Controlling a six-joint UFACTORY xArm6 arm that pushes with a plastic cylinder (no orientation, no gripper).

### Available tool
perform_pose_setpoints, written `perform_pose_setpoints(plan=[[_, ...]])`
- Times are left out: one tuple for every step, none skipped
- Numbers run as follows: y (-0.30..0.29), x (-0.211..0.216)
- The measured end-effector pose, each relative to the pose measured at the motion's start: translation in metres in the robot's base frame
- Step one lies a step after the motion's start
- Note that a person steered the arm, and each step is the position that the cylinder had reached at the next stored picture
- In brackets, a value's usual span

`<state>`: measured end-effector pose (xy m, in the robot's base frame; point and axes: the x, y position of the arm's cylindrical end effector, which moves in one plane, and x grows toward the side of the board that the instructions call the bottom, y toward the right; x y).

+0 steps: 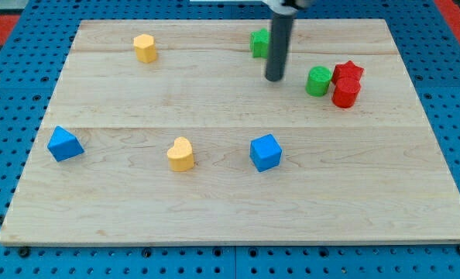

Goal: Slide the green star towards the green circle

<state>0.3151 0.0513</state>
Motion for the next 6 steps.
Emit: perform_pose_setpoints(plan=[[-0.077, -0.007], [-0.113, -0.031], [-0.078, -0.077], [-0.027, -0.082], [0.04, -0.066], [0.08, -0.027]])
